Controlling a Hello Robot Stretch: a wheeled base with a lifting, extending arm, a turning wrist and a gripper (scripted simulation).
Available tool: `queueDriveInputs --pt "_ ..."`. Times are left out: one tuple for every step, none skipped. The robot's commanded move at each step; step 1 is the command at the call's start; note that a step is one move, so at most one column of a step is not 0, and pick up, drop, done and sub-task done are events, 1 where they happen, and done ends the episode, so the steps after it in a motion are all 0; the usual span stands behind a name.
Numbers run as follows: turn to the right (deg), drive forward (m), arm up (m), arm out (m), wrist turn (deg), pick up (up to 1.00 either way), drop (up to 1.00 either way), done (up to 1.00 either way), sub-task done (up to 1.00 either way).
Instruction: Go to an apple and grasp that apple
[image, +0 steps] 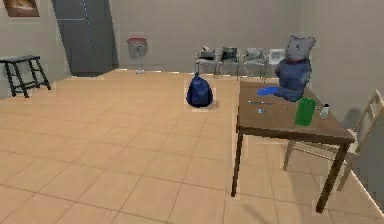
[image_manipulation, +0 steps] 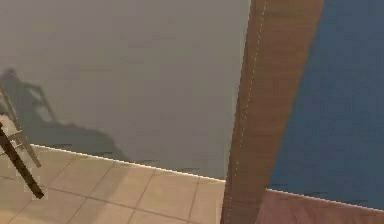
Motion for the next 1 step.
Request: queueDriveInputs --pt "-30.0 0.0 0.0 0.0 0.0 0.0 0.0 0.0 0.0"
